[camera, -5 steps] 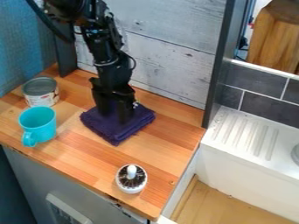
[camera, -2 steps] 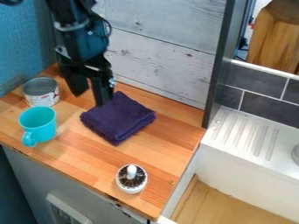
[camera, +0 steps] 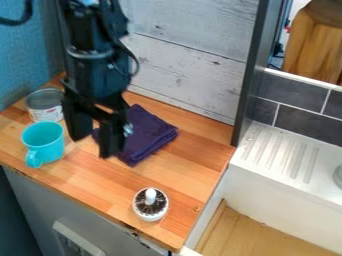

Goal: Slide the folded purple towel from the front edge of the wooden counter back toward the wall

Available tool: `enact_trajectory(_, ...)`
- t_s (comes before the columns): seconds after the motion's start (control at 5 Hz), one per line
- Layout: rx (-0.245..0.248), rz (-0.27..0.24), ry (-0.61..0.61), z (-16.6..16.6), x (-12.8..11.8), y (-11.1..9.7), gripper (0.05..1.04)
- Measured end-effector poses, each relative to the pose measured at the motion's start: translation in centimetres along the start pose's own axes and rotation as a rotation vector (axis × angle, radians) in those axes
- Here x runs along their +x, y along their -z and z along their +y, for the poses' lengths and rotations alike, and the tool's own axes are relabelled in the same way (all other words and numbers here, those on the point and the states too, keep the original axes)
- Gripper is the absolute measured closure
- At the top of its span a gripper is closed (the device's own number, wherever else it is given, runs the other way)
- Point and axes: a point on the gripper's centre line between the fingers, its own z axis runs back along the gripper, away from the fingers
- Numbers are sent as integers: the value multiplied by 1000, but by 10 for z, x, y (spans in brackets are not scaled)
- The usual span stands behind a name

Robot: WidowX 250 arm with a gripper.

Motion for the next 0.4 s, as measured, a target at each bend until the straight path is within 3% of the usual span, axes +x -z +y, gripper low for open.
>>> enact_trajectory(0.2, 32, 13, 12, -21, 3, 14, 85)
enact_trajectory(0.4, 42, 100, 47, -41, 12, 40, 85)
